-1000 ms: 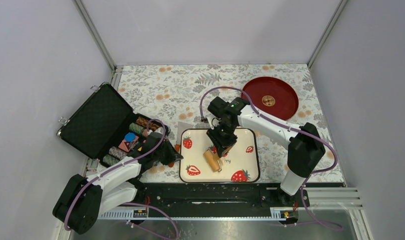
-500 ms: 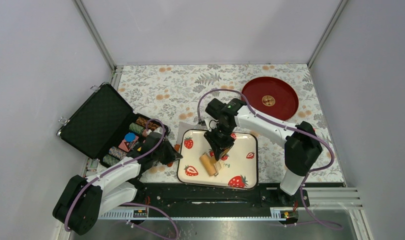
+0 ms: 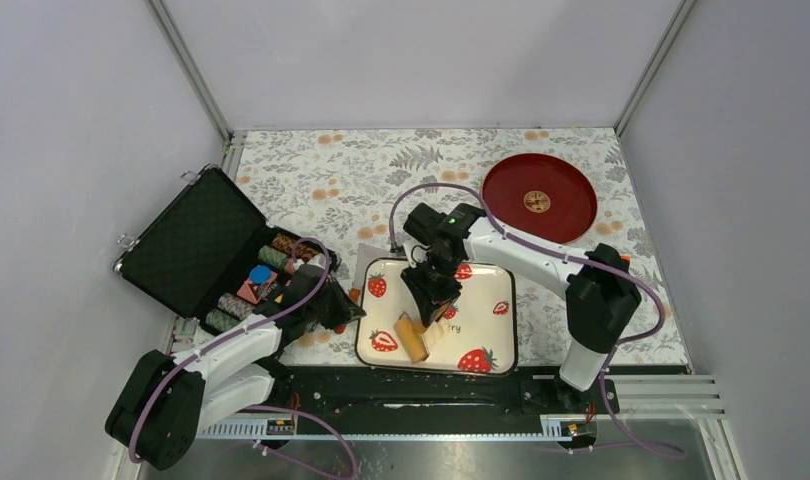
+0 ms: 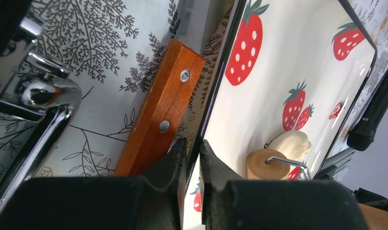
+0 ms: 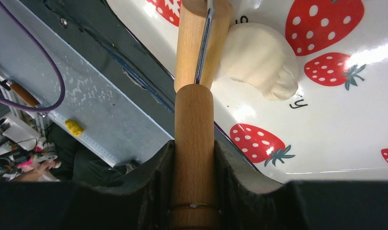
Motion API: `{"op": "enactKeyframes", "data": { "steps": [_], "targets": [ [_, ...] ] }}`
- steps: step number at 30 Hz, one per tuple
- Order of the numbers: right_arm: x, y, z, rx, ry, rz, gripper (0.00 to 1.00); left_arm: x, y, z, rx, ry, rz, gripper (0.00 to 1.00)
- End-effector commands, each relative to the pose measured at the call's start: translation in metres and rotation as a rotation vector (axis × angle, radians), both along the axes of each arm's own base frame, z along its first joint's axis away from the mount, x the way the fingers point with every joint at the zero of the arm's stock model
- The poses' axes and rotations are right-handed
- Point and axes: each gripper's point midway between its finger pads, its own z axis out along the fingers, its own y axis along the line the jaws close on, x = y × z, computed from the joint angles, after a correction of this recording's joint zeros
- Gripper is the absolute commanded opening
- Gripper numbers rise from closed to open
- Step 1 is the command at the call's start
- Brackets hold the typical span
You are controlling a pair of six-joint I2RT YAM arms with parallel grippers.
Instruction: Roll out the dumpling wrappers from the dough
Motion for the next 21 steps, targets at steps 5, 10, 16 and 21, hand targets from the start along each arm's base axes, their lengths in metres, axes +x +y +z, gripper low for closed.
{"op": "enactKeyframes", "data": {
  "steps": [5,10,16,21],
  "targets": [
    [0.012,0.03,0.077,0.276,-0.171,-0.024,0.0,0.003,0.012,-0.009,0.04,0.001,0.059,0.0],
    [0.016,0.026,0.092,0.297,-0.228,-0.041,0.0,0.003,0.012,-0.009,0.04,0.001,0.058,0.0],
    [0.032,0.005,0.085,0.199,-0.32,-0.085,0.0,0.002,0.012,-0.009,0.039,0.0,0.059,0.0],
    [0.046,-0.017,0.075,0.123,-0.321,-0.13,0.0,0.002,0.012,-0.01,0.038,0.0,0.059,0.0]
  ]
}}
